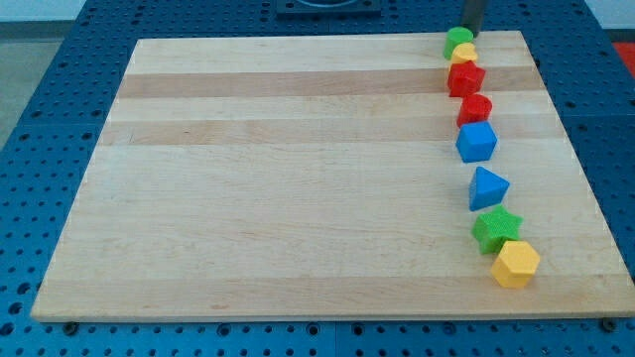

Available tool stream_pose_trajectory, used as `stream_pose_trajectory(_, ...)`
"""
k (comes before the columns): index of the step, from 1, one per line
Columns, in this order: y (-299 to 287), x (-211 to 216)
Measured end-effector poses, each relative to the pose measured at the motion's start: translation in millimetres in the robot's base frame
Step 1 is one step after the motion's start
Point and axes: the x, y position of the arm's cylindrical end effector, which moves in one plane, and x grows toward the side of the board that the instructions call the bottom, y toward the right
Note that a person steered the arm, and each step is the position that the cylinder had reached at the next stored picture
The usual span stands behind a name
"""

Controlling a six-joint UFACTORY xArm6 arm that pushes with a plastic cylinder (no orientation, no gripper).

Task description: Move the green circle towards top center

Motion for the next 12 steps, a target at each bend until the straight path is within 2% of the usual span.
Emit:
stream_pose_trajectory(2, 0.4, 19.1)
stream_pose_trajectory(3, 31.3, 37.6)
stream_pose_trajectory(4, -4.9, 37.7)
stream_pose_trajectory(6, -173.9, 37.8)
stream_pose_trajectory(7, -87.6, 37.7)
stream_pose_trajectory(8, -77.3, 46.0)
stream_pose_trajectory(9, -129.5, 73.9)
stream_pose_trajectory(10, -178.8, 78.7)
stream_pose_trajectory(11, -221.2, 68.3)
stream_pose_trajectory(12, -206.5, 38.3)
